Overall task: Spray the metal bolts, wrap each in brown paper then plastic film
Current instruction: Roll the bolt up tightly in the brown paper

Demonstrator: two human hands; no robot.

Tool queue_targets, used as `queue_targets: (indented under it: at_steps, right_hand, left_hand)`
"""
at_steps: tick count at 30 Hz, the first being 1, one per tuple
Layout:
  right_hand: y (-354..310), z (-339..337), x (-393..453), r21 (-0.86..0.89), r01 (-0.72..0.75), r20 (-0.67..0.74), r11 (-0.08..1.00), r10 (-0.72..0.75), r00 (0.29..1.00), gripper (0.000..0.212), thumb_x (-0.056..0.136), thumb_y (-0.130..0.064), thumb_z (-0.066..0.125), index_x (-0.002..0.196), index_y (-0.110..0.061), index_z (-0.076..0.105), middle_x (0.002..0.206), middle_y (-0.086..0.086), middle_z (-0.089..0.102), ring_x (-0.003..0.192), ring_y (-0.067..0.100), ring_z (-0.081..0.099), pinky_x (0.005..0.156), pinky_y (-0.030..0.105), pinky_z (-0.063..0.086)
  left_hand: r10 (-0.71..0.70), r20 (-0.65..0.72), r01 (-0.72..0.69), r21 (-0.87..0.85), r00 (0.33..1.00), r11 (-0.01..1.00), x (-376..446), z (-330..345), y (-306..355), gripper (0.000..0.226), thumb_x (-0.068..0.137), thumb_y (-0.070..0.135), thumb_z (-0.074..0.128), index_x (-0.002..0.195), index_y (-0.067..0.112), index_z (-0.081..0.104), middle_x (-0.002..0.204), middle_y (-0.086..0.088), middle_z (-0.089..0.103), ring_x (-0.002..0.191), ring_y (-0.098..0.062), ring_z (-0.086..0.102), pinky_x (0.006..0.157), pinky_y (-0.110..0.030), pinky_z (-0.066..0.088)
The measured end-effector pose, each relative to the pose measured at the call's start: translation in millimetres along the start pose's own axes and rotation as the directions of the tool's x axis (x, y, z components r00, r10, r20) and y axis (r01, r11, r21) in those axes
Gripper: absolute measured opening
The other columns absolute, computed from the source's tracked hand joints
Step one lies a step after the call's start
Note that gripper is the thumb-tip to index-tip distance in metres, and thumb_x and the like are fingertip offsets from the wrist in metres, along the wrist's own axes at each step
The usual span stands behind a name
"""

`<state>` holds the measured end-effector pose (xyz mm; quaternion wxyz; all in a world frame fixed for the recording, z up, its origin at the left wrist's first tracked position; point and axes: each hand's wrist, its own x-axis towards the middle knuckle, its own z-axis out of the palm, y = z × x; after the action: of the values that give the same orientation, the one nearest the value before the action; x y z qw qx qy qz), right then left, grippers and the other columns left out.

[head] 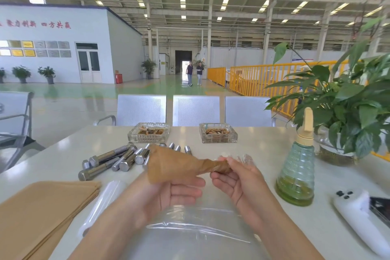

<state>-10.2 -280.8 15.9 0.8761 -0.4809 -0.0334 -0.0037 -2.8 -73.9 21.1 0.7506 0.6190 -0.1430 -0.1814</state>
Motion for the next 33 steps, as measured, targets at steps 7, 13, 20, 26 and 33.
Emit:
queue_targets:
  at_steps: [7,13,20,26,33]
  right_hand:
    - [8.6,3.9,-1.4,0.213,-0.086,-0.056,0.973,0.1,0.993,0.022,0.106,-0.01,0.051,0.104,0.008,0.065,0.09,0.03,0.075,0.069,0.03,0.077,0.053,0.028,0.061]
    - [20.9,10.7,-3.5,0.106,-0.075,-0.011,0.992,0.076,0.997,0.023,0.106,-0.013,0.051,0.103,0.006,0.065,0.097,0.03,0.075,0.082,0.033,0.078,0.058,0.028,0.061]
    - [22.8,8.9,-6.6,0.062,-0.093,-0.01,0.994,0.094,0.996,0.028,0.108,-0.014,0.049,0.105,0.007,0.067,0.097,0.029,0.075,0.085,0.034,0.078,0.062,0.028,0.062]
    - [24.5,7.9,-8.1,-0.029,-0.009,-0.048,1.0,0.008,0.999,0.022,0.105,-0.013,0.055,0.105,0.005,0.067,0.091,0.027,0.076,0.073,0.024,0.077,0.062,0.028,0.061]
    - [18.3,10.4,-12.2,-0.318,-0.026,0.019,0.948,0.034,0.999,0.019,0.102,-0.019,0.06,0.107,-0.002,0.068,0.088,0.018,0.078,0.078,0.028,0.078,0.063,0.03,0.062]
  left_hand:
    - [0.567,-0.176,-0.504,0.302,0.805,0.809,-2.6,33.1,-10.0,0.033,0.087,0.035,0.071,0.118,0.045,0.067,0.135,0.012,0.064,0.119,-0.009,0.065,0.094,-0.035,0.059]
    - [0.776,-0.343,-0.558,0.549,0.529,0.623,2.8,44.1,-9.8,0.037,0.108,0.014,0.041,0.106,0.047,0.059,0.113,0.007,0.066,0.094,-0.022,0.073,0.078,-0.036,0.062]
    - [0.749,-0.073,-0.361,0.843,0.658,0.399,-4.7,38.6,0.4,0.039,0.084,0.023,0.039,0.114,0.047,0.046,0.106,0.022,0.062,0.094,-0.003,0.063,0.077,-0.022,0.049]
    - [0.489,0.013,0.119,0.964,0.872,-0.238,-6.2,39.7,11.8,0.063,0.075,0.094,0.017,0.091,0.037,0.04,0.096,0.012,0.056,0.094,-0.017,0.064,0.065,-0.034,0.038]
    - [0.41,0.025,0.182,0.871,0.912,-0.457,4.8,21.3,1.4,0.087,0.069,0.09,-0.017,0.079,0.03,0.045,0.086,0.0,0.067,0.088,-0.021,0.069,0.059,-0.035,0.029]
